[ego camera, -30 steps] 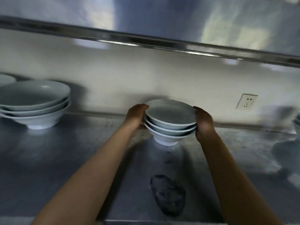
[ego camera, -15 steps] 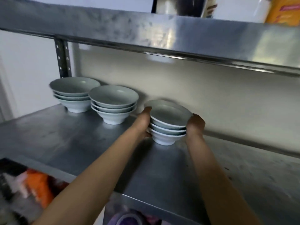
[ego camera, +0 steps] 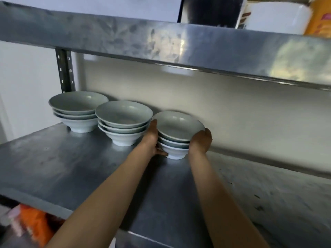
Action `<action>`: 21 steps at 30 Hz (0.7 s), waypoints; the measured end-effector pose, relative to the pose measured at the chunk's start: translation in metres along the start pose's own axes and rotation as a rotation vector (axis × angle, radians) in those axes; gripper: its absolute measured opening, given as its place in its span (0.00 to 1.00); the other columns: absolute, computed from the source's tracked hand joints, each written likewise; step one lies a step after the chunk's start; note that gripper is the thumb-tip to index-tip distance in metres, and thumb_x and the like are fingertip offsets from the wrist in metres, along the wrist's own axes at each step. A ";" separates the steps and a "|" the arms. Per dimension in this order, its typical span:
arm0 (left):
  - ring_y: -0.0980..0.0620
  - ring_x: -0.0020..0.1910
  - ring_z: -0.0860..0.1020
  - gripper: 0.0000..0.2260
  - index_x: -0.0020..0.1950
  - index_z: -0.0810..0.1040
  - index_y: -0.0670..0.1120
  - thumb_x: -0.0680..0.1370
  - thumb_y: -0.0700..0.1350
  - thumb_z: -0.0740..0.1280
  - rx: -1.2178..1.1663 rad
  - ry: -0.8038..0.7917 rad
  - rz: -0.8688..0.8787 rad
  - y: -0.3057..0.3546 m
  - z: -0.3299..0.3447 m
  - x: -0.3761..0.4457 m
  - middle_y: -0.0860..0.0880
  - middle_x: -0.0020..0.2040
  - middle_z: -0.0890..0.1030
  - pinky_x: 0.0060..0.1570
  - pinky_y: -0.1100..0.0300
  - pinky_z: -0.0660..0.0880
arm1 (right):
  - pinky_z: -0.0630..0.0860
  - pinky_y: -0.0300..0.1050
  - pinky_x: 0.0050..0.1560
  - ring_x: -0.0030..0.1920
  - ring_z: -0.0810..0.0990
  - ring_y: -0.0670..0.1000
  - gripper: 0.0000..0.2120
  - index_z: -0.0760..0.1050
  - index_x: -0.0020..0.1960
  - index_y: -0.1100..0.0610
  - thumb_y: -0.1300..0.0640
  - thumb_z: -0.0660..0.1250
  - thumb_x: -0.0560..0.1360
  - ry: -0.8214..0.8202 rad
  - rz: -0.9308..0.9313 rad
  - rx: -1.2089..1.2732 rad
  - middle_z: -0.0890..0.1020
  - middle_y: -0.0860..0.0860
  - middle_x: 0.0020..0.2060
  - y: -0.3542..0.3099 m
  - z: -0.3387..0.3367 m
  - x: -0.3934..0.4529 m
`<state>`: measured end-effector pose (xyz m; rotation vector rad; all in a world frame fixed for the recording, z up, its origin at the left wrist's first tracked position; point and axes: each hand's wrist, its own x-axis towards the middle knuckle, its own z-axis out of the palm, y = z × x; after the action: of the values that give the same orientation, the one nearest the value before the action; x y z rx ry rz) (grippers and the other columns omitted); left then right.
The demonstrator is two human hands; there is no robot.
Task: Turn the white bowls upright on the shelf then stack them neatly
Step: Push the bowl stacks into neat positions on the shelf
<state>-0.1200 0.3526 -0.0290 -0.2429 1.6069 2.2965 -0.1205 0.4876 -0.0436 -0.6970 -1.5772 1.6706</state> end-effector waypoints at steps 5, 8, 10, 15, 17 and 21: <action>0.36 0.57 0.75 0.35 0.71 0.66 0.49 0.74 0.71 0.56 -0.041 0.020 0.014 0.005 0.001 0.006 0.40 0.63 0.74 0.47 0.35 0.76 | 0.66 0.38 0.55 0.63 0.73 0.56 0.18 0.68 0.68 0.64 0.62 0.50 0.81 -0.063 -0.049 -0.010 0.74 0.60 0.66 -0.001 -0.002 0.004; 0.37 0.59 0.76 0.36 0.70 0.67 0.48 0.74 0.72 0.53 -0.049 0.055 0.034 0.000 0.005 0.005 0.41 0.65 0.75 0.45 0.39 0.77 | 0.60 0.36 0.61 0.69 0.68 0.56 0.20 0.64 0.71 0.65 0.61 0.49 0.82 -0.133 -0.060 -0.096 0.69 0.59 0.70 -0.001 -0.007 0.007; 0.37 0.63 0.75 0.35 0.71 0.67 0.45 0.76 0.70 0.50 0.029 0.088 0.096 -0.008 0.010 0.004 0.40 0.67 0.74 0.55 0.39 0.75 | 0.60 0.36 0.60 0.69 0.69 0.57 0.20 0.65 0.70 0.67 0.60 0.49 0.82 -0.201 -0.081 -0.163 0.70 0.61 0.69 -0.001 -0.010 0.010; 0.44 0.69 0.69 0.33 0.73 0.66 0.42 0.79 0.66 0.48 0.348 0.047 0.232 -0.043 0.018 -0.024 0.43 0.71 0.70 0.70 0.50 0.64 | 0.70 0.41 0.53 0.56 0.77 0.54 0.17 0.76 0.59 0.61 0.56 0.51 0.82 -0.316 -0.141 -0.219 0.80 0.54 0.57 0.000 -0.025 0.021; 0.46 0.72 0.66 0.32 0.74 0.64 0.41 0.80 0.63 0.47 0.514 -0.018 0.291 -0.056 0.023 -0.037 0.45 0.72 0.67 0.70 0.60 0.59 | 0.70 0.44 0.54 0.55 0.77 0.56 0.17 0.77 0.55 0.62 0.57 0.51 0.81 -0.331 -0.190 -0.258 0.81 0.57 0.55 0.003 -0.034 0.017; 0.38 0.68 0.67 0.29 0.73 0.61 0.38 0.82 0.59 0.49 0.910 -0.031 0.368 -0.077 0.039 -0.051 0.36 0.70 0.69 0.66 0.51 0.64 | 0.65 0.36 0.60 0.67 0.70 0.55 0.20 0.68 0.69 0.63 0.55 0.51 0.83 -0.382 -0.227 -0.362 0.73 0.57 0.67 0.014 -0.077 0.013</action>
<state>-0.0426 0.4046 -0.0663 0.3287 2.6279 1.5068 -0.0696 0.5443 -0.0643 -0.3622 -2.1760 1.4197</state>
